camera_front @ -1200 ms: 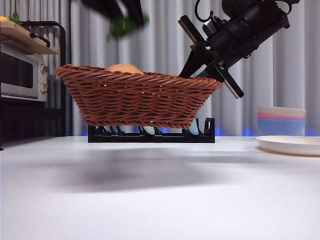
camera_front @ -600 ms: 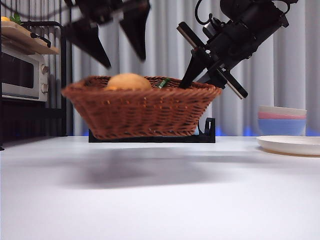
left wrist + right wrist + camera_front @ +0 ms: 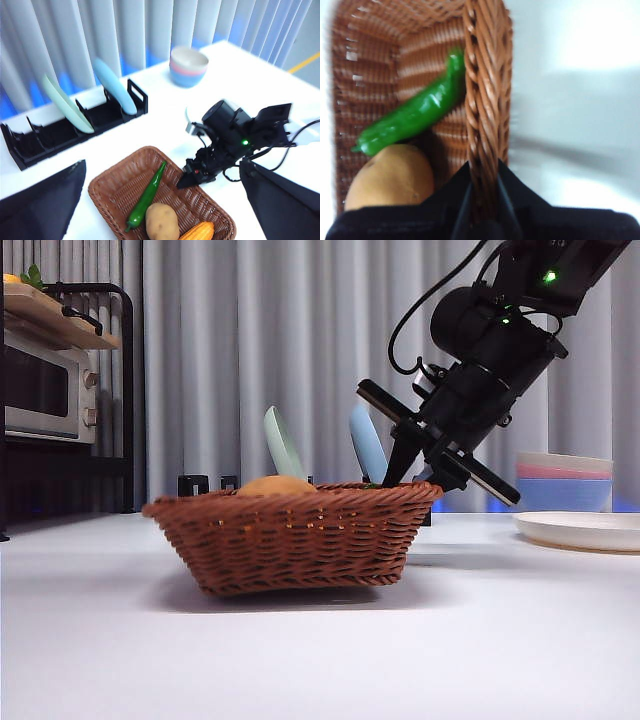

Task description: Pick up the basket,pick up the corn from the table,pick up the potato from the table,pick up the cucumber from the table,put all items into the basket

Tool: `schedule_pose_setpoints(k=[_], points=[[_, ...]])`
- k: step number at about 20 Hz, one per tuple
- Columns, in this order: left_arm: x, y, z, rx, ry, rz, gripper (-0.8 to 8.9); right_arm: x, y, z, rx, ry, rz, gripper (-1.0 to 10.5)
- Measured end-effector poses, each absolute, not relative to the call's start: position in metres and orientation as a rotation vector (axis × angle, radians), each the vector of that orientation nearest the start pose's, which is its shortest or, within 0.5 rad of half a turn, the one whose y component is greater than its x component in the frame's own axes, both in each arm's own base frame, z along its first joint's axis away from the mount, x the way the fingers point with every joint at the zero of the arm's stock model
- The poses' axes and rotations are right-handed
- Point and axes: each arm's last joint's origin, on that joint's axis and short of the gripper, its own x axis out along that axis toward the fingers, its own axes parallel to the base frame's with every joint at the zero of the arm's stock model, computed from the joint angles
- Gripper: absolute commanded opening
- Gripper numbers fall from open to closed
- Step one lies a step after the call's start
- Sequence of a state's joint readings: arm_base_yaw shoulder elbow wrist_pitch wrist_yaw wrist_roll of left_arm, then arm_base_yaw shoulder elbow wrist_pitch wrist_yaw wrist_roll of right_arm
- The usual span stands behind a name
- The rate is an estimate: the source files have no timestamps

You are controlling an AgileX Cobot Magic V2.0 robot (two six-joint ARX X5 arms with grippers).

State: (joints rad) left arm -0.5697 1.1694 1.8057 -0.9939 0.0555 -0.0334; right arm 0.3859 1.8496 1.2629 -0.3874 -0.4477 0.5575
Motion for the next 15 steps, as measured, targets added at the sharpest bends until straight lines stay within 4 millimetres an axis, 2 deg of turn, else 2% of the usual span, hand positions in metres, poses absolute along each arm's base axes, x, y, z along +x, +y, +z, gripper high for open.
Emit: schedule_pose_setpoints(k=[1,2,4,5,8,10,13,14,15], points=[[0.136,-0.089,0.509,0.057,0.347,-0.613,5.93,0.349,0.155,0.194,0.503,1.187,0.459,0.2],[0.131,-0.086,0.511,0.053,0.333,-0.614,5.93,0.349,0.155,0.194,0.496,1.191,0.455,1.2],[0.126,-0.083,0.512,0.051,0.322,-0.614,5.93,0.346,0.152,0.192,0.491,1.229,0.437,4.0],[0.126,-0.083,0.512,0.055,0.326,-0.614,5.93,0.345,0.15,0.191,0.492,1.248,0.425,4.9],[0.127,-0.084,0.509,0.066,0.355,-0.614,5.93,0.341,0.147,0.189,0.471,1.295,0.411,5.1],[0.128,-0.084,0.509,0.067,0.357,-0.613,5.93,0.339,0.145,0.198,0.442,1.264,0.403,5.0],[0.128,-0.082,0.508,0.086,0.352,-0.565,5.92,0.328,0.136,0.243,0.407,1.091,0.439,5.0],[0.129,-0.081,0.508,0.099,0.353,-0.531,5.52,0.321,0.132,0.262,0.387,1.022,0.462,4.9],[0.129,-0.08,0.507,0.12,0.351,-0.487,4.3,0.313,0.127,0.28,0.356,0.952,0.474,3.9]])
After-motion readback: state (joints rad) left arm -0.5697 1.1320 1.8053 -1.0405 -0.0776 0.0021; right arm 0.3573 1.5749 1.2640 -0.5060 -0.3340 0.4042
